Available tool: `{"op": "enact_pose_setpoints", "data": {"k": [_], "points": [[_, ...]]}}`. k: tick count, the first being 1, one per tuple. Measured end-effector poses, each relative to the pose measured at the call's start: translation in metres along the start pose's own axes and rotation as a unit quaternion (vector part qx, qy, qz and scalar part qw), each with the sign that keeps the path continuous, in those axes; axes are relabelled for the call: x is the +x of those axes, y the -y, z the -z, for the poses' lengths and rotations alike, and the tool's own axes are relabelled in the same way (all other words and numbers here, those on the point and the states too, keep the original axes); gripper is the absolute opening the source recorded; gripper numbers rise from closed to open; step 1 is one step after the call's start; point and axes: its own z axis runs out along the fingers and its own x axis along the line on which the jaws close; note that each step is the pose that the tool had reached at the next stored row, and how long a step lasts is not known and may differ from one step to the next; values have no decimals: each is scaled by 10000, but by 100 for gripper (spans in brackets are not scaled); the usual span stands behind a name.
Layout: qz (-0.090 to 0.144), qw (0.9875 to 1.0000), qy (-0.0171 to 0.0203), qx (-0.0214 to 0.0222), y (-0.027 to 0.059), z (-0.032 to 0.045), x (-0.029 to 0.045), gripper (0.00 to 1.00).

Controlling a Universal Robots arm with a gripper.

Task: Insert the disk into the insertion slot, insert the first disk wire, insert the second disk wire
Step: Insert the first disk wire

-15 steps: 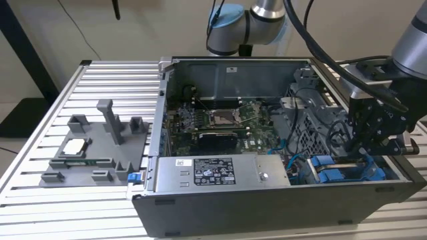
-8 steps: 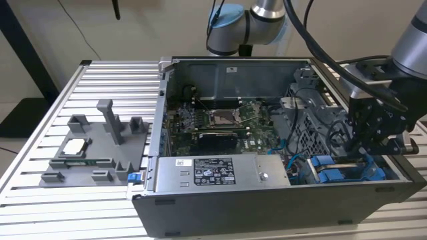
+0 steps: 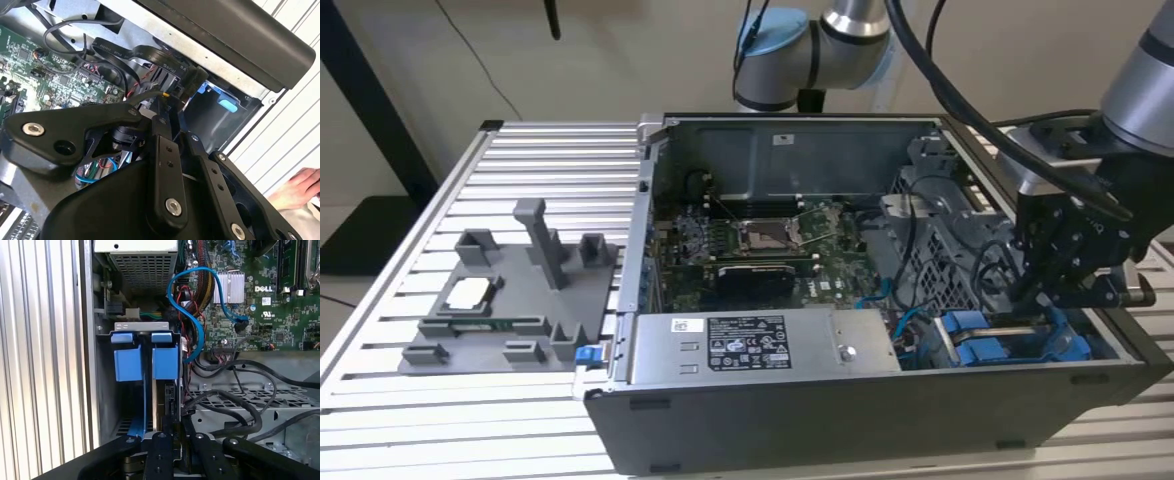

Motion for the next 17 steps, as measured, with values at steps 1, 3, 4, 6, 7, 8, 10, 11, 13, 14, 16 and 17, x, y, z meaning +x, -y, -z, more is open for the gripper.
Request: {"op": "enact_pose_setpoints", "data": {"k": [1, 3, 4, 6, 7, 8, 10, 11, 13, 14, 16, 17], "points": [[0, 10000, -1, 0, 0, -2, 0, 19], [0, 10000, -2, 1, 0, -7, 0, 19], [0, 10000, -2, 1, -1, -12, 0, 19], [-1, 10000, -1, 0, 1, -20, 6, 19], [0, 10000, 0, 0, 3, -23, 8, 19], [0, 10000, -1, 0, 7, -24, 10, 19], [0, 10000, 0, 0, 18, -26, 15, 19], [-1, 10000, 7, -1, 23, -34, 16, 19], [-1, 10000, 4, 0, 29, -31, 15, 19], [0, 10000, -1, 0, 29, -36, 16, 19], [0, 10000, -8, 0, 28, -65, 17, 19], [0, 10000, -9, 1, 29, -82, 18, 19]]}}
